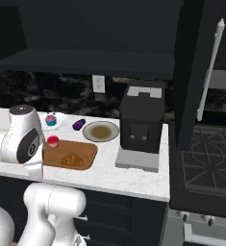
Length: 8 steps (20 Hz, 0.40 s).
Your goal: From the different types of pastries on the counter, select a croissant and place it on the cutting board. Then retrieve a jar of jam from the cabinet and place it alongside the croissant on the cutting board.
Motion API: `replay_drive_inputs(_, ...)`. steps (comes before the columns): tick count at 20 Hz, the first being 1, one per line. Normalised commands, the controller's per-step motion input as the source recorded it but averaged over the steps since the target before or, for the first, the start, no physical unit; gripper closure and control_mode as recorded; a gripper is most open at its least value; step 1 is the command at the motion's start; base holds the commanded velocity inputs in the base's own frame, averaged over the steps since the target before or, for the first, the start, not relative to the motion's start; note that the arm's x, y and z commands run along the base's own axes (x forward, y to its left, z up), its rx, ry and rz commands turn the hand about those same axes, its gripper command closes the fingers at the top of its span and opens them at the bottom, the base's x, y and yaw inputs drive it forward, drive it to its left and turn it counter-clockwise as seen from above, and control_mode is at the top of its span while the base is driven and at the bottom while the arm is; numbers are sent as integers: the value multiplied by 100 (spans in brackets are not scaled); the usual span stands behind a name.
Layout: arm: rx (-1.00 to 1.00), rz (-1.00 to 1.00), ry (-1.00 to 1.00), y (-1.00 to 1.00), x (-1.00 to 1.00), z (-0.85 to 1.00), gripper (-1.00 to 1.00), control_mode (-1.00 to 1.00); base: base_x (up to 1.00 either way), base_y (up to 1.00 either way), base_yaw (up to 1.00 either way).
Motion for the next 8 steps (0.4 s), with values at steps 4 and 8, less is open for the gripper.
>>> replay_drive_inputs(4, -12, 0, -7, 0, -100, 4, -100, -100, 0, 0, 0)
replay_drive_inputs(8, -16, 0, -22, -1, -100, 0, -100, -100, 0, 0, 0)
